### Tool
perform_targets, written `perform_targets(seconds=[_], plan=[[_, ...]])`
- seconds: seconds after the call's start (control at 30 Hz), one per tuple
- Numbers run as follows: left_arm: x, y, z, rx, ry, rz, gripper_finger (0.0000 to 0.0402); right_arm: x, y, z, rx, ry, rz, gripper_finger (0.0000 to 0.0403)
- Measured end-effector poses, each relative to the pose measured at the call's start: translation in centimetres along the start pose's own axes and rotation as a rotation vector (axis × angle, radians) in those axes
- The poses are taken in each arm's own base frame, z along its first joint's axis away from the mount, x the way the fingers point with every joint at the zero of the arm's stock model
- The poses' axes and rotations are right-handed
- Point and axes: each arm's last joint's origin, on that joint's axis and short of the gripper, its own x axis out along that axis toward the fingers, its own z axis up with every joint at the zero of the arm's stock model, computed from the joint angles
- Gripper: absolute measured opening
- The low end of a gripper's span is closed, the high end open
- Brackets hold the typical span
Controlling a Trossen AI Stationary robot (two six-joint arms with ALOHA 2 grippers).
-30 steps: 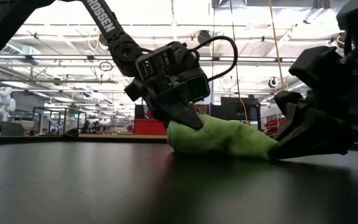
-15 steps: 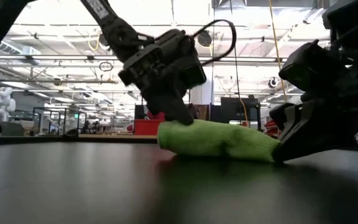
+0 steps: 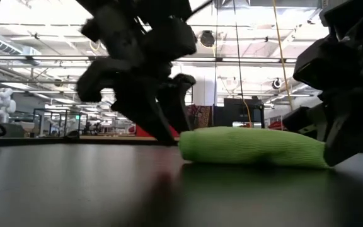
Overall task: Roll towel into tight, uniform cylinder
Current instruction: Roll the green towel
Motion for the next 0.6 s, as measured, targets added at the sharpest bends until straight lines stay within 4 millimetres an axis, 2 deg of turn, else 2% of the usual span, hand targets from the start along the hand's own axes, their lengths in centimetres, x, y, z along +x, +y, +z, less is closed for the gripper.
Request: perform_targets(seconds=[0.2,0.37,0.6], plan=[[0.0,-3.1,1.7,0.103,-0.008,0.171,0.0212,-1.2,-0.4,0.2,0.030,0.055,0.015,0.0003],[-0.2,-5.1,2.9,0.154,-0.071,0.278,0.0212,-1.4,-0.7,0.2,0.051,0.075,0.023,0.0004],[0.7,-7.2,1.5,0.164,-0.203,0.286,0.0212,-1.4,-0.8,0.3,0.066,0.085,0.046,0.0004]])
